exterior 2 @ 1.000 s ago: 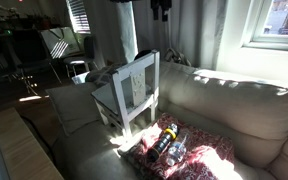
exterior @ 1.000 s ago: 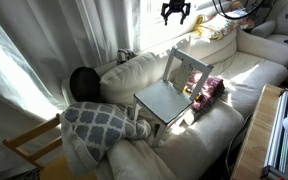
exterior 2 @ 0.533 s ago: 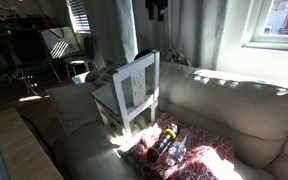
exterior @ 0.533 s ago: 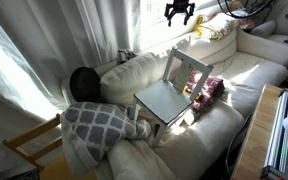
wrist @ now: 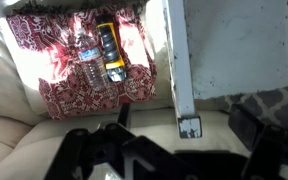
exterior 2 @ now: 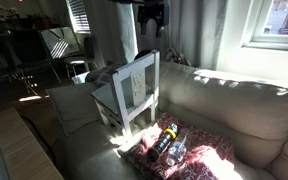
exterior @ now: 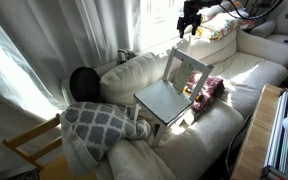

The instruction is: Pick up the striped towel and put it on the top of the backrest of the couch, turn the chair ninety degrees clockwise on the couch

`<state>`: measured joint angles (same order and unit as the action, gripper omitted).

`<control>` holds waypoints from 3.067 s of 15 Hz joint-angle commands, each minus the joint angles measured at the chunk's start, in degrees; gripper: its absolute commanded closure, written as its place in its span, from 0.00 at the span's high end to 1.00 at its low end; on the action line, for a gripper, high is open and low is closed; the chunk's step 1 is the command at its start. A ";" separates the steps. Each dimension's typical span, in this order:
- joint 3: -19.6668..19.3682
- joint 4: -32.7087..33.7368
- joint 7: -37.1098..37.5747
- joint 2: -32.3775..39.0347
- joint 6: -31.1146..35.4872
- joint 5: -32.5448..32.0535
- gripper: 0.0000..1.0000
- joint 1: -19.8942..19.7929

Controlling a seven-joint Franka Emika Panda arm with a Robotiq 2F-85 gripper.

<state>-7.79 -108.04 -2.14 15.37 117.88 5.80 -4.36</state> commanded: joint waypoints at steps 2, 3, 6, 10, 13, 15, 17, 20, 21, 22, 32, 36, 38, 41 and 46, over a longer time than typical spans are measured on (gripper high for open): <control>1.88 -13.11 -11.34 -6.26 2.46 2.82 1.00 -2.99; 2.09 -15.09 -12.91 -7.06 2.83 3.72 1.00 -3.12; 2.93 -20.75 -16.99 -9.61 4.54 7.94 1.00 -2.83; 3.13 -19.87 -16.47 -8.17 2.52 7.26 1.00 -2.12; 3.28 -20.12 -16.46 -8.36 2.63 7.26 1.00 -2.05; 3.30 -19.70 -16.08 -7.39 2.38 6.69 1.00 -1.94; 3.22 -20.03 -16.19 -5.68 4.06 6.84 1.00 -2.11; 3.40 -20.02 -16.54 -4.08 6.40 7.47 1.00 -2.35; 3.63 -20.03 -16.77 -3.16 7.38 7.57 1.00 -2.29; 3.79 -20.20 -16.73 -2.16 8.55 7.51 1.00 -2.23; 5.31 -20.70 -16.78 3.99 21.30 7.64 0.69 -3.56; 6.05 -20.14 -17.32 2.95 20.56 8.37 0.37 -4.28; 6.40 -19.86 -16.92 2.76 19.66 8.57 0.21 -4.33; 6.55 -19.33 -15.11 2.53 17.72 9.70 0.01 -4.39; 6.08 -19.76 -10.90 -0.80 14.04 12.01 0.06 -4.52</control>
<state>-2.25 -127.46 -16.89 18.11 136.83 15.08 -7.60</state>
